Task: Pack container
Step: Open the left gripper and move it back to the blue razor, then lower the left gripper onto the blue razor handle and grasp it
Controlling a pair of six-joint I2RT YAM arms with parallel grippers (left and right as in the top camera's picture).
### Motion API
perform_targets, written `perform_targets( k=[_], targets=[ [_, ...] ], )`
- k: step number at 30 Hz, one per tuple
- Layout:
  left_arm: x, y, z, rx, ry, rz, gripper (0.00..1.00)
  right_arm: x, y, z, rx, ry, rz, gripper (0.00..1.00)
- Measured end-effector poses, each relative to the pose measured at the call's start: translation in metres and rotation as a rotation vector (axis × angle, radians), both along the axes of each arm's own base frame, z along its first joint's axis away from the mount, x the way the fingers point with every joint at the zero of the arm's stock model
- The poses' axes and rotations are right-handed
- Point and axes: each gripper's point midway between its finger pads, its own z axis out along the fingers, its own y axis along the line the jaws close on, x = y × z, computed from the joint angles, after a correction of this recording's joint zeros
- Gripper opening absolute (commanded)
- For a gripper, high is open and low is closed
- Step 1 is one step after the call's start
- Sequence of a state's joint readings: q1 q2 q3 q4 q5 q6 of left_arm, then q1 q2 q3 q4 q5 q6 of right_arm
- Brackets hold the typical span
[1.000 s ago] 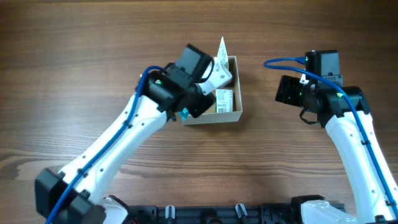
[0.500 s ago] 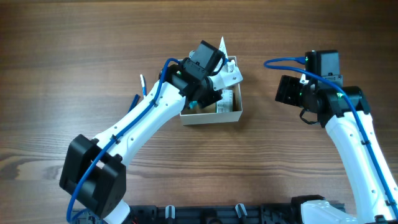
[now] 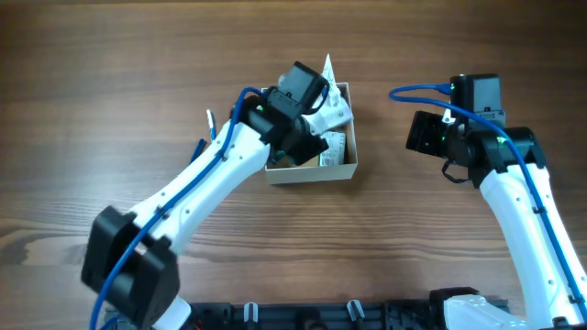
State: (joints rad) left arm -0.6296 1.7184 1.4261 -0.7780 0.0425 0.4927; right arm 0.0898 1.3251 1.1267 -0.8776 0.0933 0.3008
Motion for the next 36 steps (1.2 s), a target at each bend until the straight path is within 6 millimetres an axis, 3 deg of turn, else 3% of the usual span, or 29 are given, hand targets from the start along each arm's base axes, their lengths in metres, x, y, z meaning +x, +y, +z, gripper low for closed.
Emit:
perform_targets(
  k=[4,5,7,8,12,16,20,25,28,36],
  targets=[
    [-0.006,0.029,0.05,-0.084,-0.035,0.177,0.92,0.0,0.0,0.0,0.0,-0.002,0.0,0.83],
    [-0.009,0.043,0.065,-0.11,-0.044,0.232,0.98,0.001,0.0,0.0,0.0,-0.003,0.0,0.83],
    [-0.014,0.072,0.087,-0.142,-0.058,0.328,1.0,0.001,0.0,0.0,0.0,-0.003,0.0,0.83],
    [-0.019,0.099,0.097,-0.15,-0.048,0.419,1.0,0.0,0.0,0.0,0.0,-0.002,0.0,0.83],
    [-0.011,0.166,0.096,-0.137,-0.017,0.64,1.0,0.001,0.0,0.0,0.0,-0.003,0.0,0.83],
    [0.011,0.225,0.07,-0.148,0.039,0.835,1.0,0.001,0.0,0.0,0.0,-0.003,0.0,0.83],
    [0.023,0.261,0.014,-0.111,0.177,0.957,1.0,0.001,0.0,0.0,0.0,-0.003,0.0,0.83],
    [0.024,0.27,-0.069,-0.03,0.392,1.007,1.0,0.001,0.0,0.0,0.0,-0.003,0.0,0.83],
    [0.019,0.268,-0.1,0.005,0.478,1.011,1.0,0.001,0.0,0.0,0.0,-0.003,0.0,0.83],
    [0.013,0.268,-0.136,0.045,0.565,1.016,1.0,0.001,0.0,0.0,0.0,-0.003,0.0,0.83]
  ],
)
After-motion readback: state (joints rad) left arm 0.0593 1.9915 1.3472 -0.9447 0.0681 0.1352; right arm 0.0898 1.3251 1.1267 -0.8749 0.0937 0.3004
